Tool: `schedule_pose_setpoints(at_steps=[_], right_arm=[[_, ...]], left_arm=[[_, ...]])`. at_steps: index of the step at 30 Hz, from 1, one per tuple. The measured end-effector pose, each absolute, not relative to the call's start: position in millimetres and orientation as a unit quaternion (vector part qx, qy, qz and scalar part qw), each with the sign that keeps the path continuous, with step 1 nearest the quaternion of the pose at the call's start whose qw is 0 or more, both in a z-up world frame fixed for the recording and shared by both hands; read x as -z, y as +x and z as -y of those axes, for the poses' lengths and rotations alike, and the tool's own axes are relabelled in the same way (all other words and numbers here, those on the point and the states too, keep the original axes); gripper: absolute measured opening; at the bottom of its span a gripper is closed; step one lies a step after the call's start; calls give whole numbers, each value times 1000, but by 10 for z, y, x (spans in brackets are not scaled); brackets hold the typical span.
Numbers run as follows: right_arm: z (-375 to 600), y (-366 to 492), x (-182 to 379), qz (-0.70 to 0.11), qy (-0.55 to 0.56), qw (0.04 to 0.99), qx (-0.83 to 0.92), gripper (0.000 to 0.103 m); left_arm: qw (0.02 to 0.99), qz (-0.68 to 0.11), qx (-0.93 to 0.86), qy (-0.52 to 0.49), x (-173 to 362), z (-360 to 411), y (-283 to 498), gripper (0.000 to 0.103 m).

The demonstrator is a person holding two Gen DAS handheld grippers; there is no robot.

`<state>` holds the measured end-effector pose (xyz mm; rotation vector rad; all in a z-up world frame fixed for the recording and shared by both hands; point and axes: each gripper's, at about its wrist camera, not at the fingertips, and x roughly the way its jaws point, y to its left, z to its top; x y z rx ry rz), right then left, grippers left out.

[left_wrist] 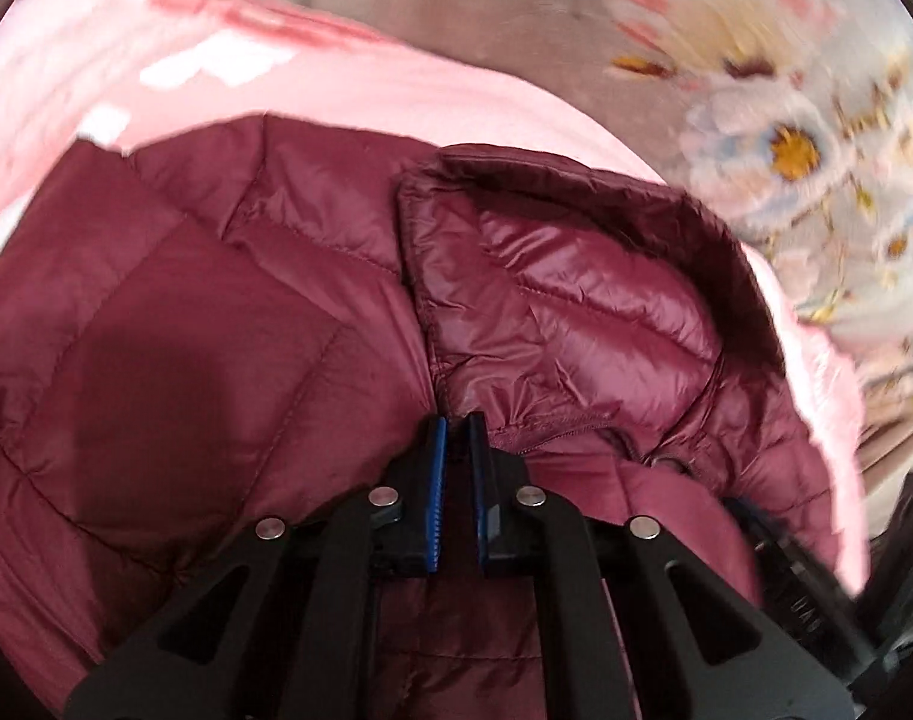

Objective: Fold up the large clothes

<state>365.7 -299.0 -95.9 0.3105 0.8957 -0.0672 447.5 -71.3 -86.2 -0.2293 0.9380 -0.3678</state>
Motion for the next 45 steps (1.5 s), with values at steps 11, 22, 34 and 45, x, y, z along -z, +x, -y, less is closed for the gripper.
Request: schedule_pose_setpoints(at_steps=[11, 22, 34, 45], right_arm=[[3104, 3595, 927, -440, 201, 875, 15, 5], [3447, 3967, 5, -347, 332, 877, -7, 16], [3217, 4650, 530, -455, 178, 872, 10, 15], [3110, 4476, 792, -456, 52, 887, 43, 2]], left_arm=[[876, -442, 174, -81, 795, 713, 4371, 9], [861, -411, 201, -224, -218, 417, 4922, 10], [817, -533, 197, -100, 498, 924, 5541, 10], [863, -465, 195, 24, 742, 1018, 5194, 6]])
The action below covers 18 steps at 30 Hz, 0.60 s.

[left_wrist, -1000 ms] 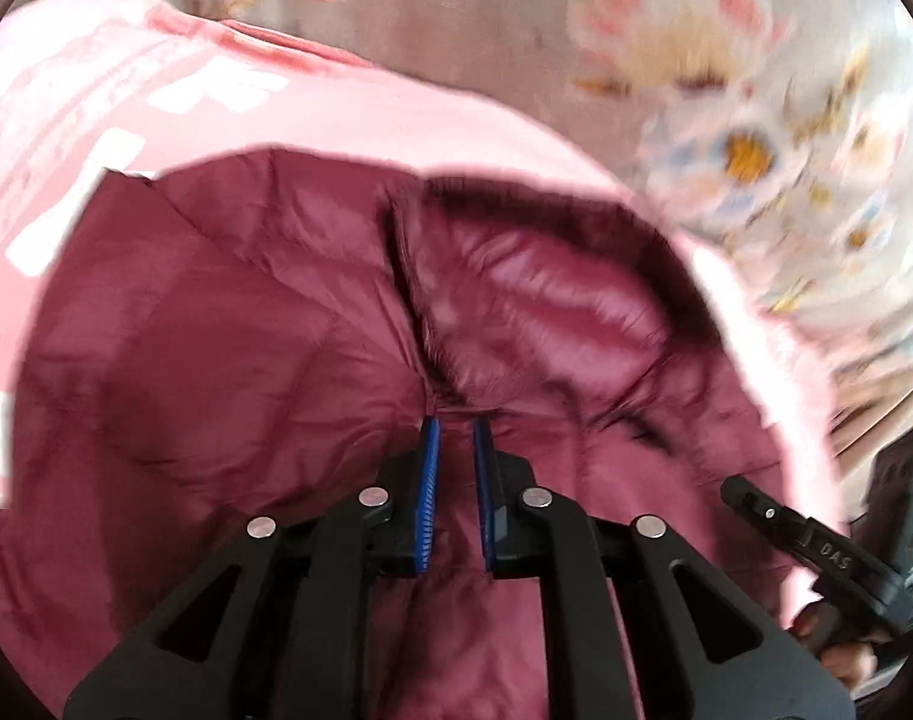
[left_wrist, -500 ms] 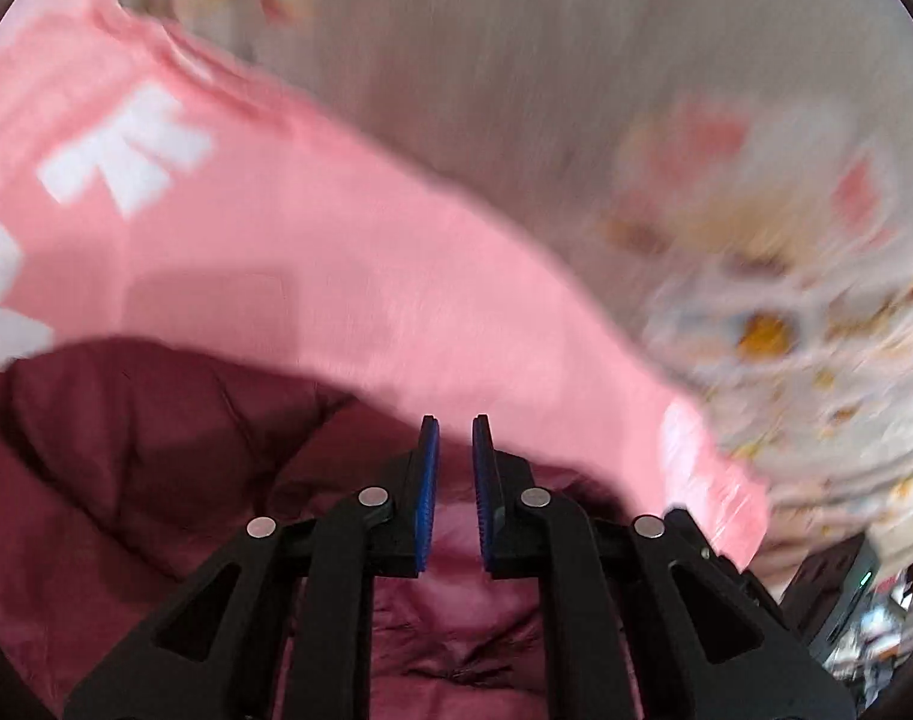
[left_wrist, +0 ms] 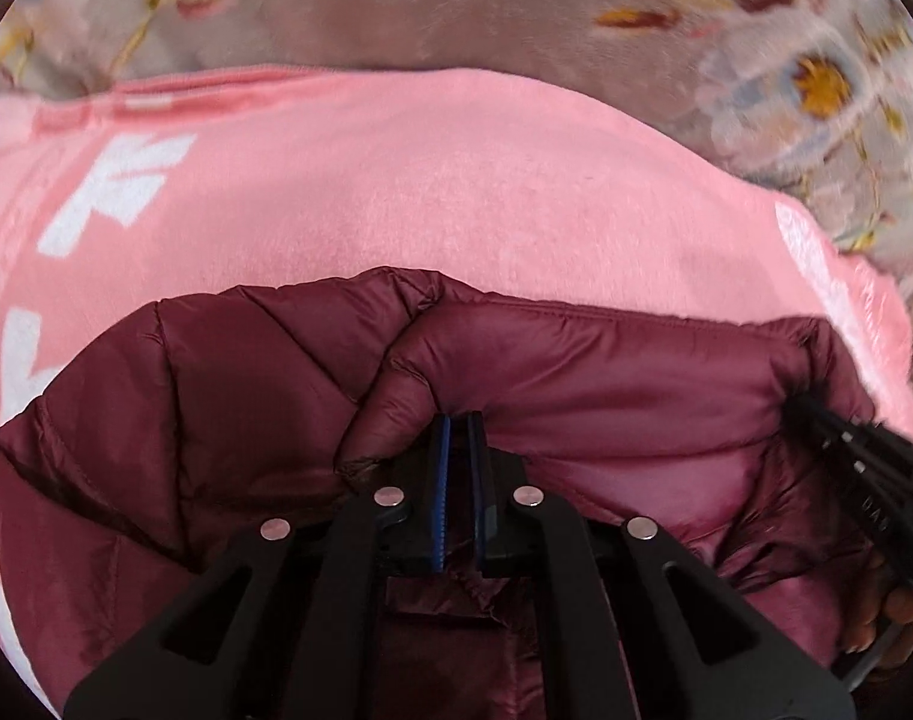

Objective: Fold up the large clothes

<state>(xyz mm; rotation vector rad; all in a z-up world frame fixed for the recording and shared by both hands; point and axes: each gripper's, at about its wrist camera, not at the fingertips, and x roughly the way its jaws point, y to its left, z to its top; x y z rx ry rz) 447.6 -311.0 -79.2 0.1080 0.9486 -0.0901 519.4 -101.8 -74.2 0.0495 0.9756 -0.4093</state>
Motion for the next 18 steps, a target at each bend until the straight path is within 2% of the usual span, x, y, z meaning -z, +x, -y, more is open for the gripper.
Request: schedule_pose_setpoints(at_steps=[7, 18], right_arm=[[2987, 4438, 890, -429, 16, 900, 70, 2], [2986, 4444, 902, -425, 13, 902, 71, 2]], left_arm=[[892, -412, 163, 86, 783, 1166, 5053, 6], [896, -403, 153, 106, 816, 1203, 5031, 5]])
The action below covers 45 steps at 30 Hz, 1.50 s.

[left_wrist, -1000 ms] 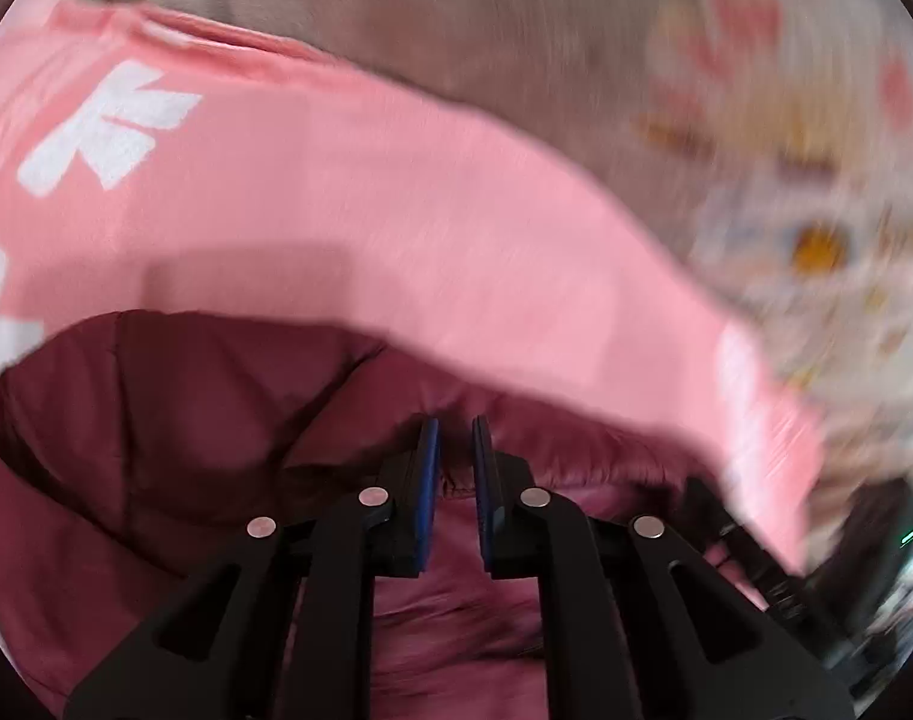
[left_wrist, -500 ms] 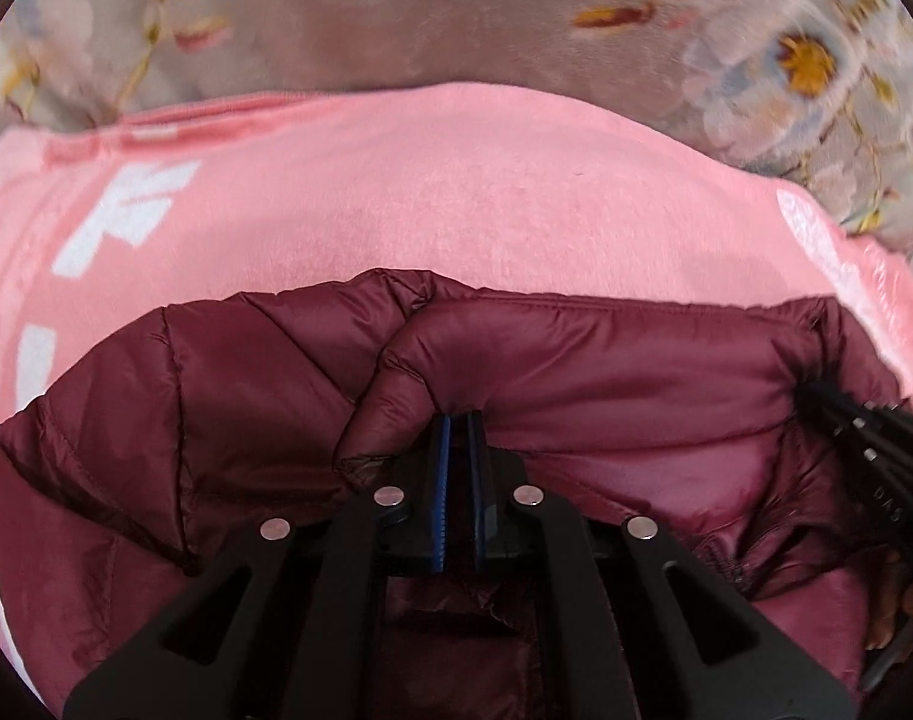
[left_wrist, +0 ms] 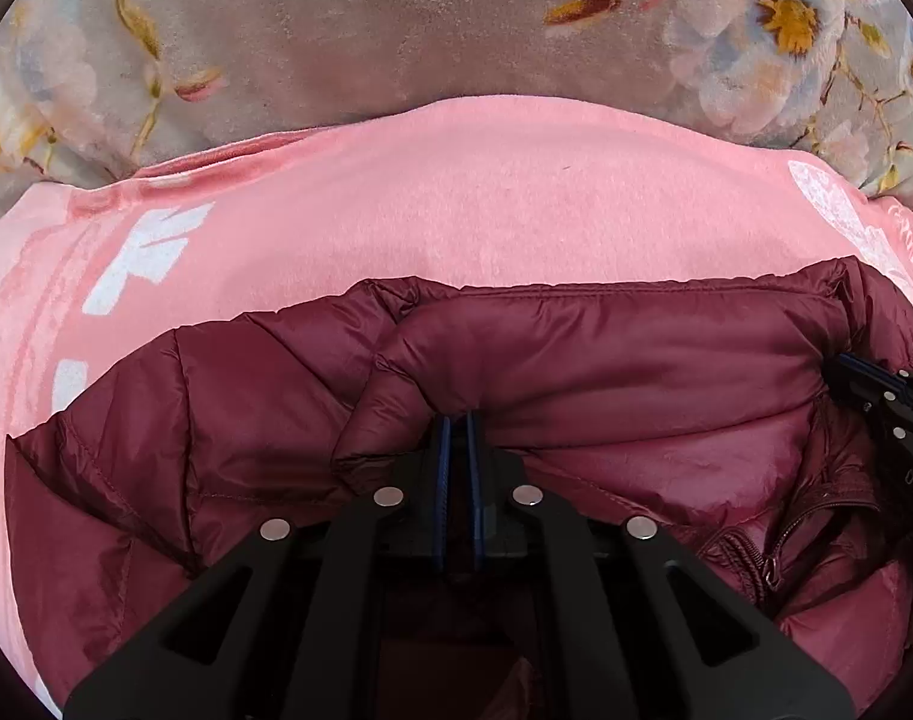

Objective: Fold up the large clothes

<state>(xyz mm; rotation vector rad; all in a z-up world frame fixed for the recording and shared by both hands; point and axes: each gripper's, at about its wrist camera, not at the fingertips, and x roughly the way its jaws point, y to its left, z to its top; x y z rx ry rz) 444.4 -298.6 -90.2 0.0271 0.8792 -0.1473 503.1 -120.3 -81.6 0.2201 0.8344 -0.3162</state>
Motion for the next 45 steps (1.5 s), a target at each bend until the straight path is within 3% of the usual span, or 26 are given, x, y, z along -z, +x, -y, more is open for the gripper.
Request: schedule_pose_setpoints(at_steps=[45], right_arm=[[3042, 4461, 913, -419, 53, 905, 58, 4]], left_arm=[[898, -392, 123, 154, 810, 1336, 5059, 4]])
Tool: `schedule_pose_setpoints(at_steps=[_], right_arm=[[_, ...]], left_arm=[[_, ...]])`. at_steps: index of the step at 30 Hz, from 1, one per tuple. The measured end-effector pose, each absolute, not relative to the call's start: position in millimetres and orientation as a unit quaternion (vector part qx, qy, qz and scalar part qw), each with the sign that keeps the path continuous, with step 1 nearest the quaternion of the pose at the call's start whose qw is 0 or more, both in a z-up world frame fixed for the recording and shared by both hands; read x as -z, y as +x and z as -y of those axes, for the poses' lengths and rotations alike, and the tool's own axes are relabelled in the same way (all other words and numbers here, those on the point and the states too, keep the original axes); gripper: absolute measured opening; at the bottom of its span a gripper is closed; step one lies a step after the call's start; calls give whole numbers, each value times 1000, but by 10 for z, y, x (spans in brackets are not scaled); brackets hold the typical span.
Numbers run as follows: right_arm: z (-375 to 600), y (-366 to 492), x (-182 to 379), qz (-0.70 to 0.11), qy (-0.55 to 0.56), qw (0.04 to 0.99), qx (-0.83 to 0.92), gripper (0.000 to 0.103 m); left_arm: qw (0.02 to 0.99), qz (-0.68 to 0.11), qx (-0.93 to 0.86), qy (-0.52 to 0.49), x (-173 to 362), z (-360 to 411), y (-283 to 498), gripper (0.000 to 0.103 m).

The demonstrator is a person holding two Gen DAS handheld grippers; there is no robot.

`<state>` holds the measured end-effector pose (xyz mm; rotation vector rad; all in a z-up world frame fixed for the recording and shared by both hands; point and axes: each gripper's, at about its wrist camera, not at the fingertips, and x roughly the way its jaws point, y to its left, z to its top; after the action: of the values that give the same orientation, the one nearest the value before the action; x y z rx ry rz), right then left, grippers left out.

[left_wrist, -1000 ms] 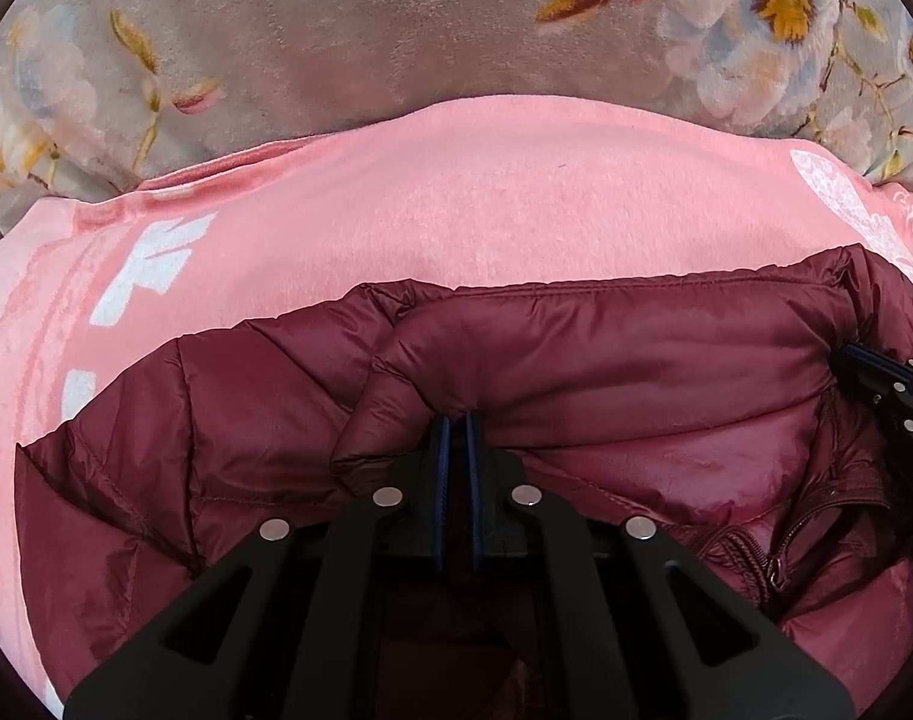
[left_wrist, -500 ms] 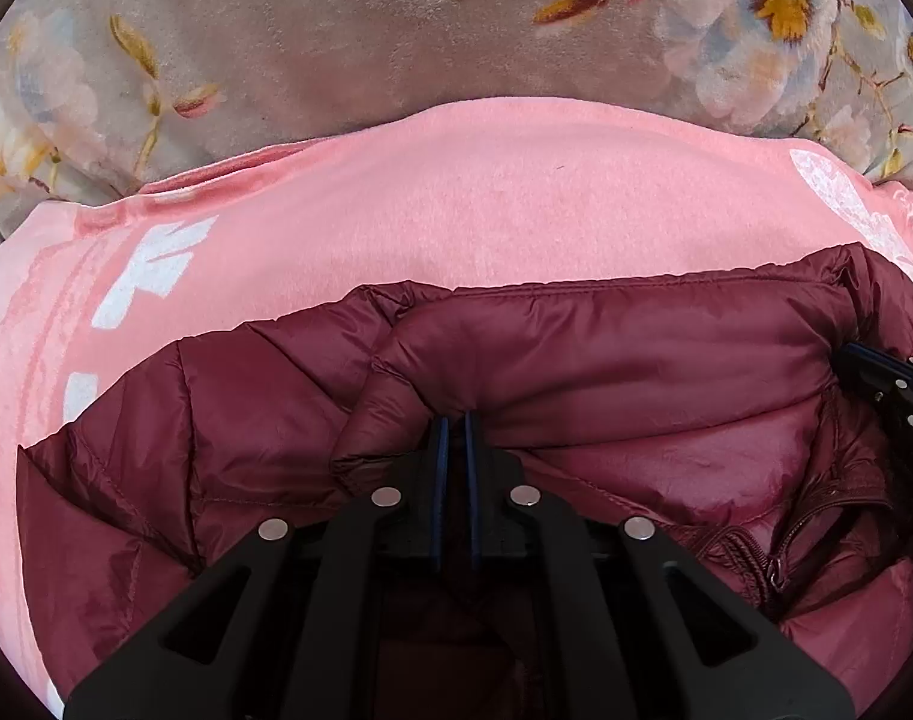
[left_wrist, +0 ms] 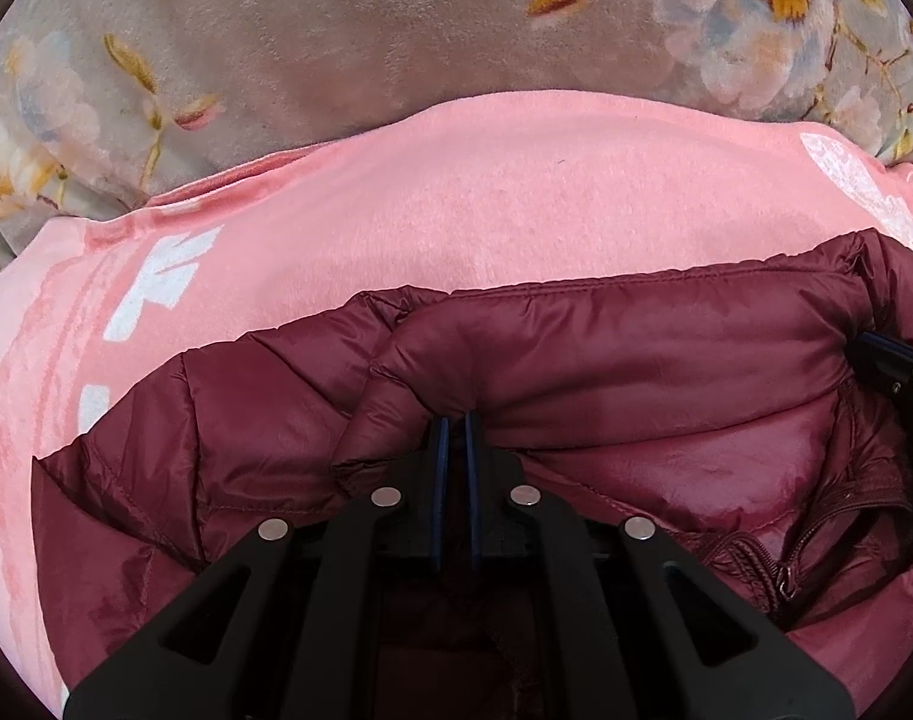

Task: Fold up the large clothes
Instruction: 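Open both grippers and lift them off the folded jacket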

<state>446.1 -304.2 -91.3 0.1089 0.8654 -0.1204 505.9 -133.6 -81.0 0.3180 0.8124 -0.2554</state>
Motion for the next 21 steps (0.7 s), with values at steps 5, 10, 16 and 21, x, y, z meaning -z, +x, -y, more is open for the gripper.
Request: schedule_pose_setpoints(at_steps=[5, 10, 16, 21], right_arm=[[3081, 4245, 782, -424, 84, 899, 66, 10], [3074, 3049, 184, -378, 102, 920, 10, 47], [3390, 1090, -62, -354, 88, 930, 48, 70], [3627, -91, 278, -395, 160, 900, 87, 71]], left_arm=[[896, -392, 72, 197, 696, 1361, 4834, 22], [909, -378, 150, 89, 212, 768, 4016, 77], [894, -414, 168, 19, 16, -295, 2894, 91], [873, -461, 144, -72, 244, -1188, 2187, 92]])
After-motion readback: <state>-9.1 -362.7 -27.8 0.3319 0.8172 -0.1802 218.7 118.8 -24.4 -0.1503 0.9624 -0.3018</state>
